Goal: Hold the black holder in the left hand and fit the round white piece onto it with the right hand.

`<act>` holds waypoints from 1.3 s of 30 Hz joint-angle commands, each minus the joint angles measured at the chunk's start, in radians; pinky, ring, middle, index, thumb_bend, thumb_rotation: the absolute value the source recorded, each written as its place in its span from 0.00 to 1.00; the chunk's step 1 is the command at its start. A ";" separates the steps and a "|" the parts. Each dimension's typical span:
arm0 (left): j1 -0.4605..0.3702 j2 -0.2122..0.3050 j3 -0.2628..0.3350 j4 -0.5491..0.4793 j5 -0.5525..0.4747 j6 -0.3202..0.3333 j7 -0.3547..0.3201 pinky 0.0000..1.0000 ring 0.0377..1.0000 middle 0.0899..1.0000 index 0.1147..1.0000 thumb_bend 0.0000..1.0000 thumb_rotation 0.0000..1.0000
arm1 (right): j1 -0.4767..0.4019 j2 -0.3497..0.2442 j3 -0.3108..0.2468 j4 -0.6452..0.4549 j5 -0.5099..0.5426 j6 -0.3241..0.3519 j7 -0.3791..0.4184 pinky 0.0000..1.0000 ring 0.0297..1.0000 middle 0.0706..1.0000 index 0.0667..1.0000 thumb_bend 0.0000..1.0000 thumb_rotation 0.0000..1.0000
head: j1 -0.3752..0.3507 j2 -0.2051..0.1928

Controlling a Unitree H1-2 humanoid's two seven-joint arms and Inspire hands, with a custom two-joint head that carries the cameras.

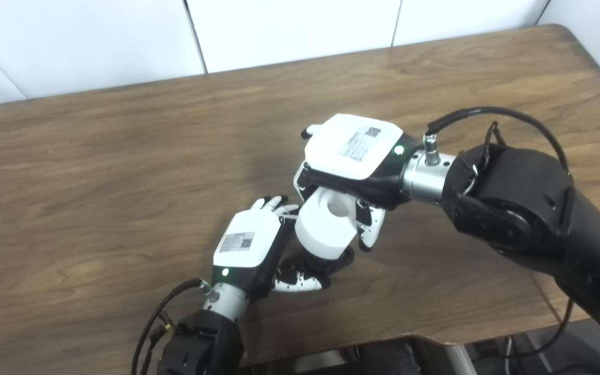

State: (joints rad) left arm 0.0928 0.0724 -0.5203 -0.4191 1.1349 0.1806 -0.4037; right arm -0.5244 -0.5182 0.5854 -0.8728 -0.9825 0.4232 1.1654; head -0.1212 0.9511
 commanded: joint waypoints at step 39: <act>-0.005 -0.034 -0.022 0.005 0.021 0.002 -0.020 0.97 0.94 0.82 0.42 0.52 0.06 | -0.044 -0.018 0.121 -0.015 -0.046 0.046 0.105 0.93 0.62 0.45 0.45 0.53 0.00 | 0.005 0.015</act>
State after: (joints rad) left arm 0.0915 0.0541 -0.5248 -0.4165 1.1443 0.1868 -0.4108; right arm -0.5423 -0.5373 0.7116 -0.8729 -1.0158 0.4232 1.1654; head -0.1151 0.9649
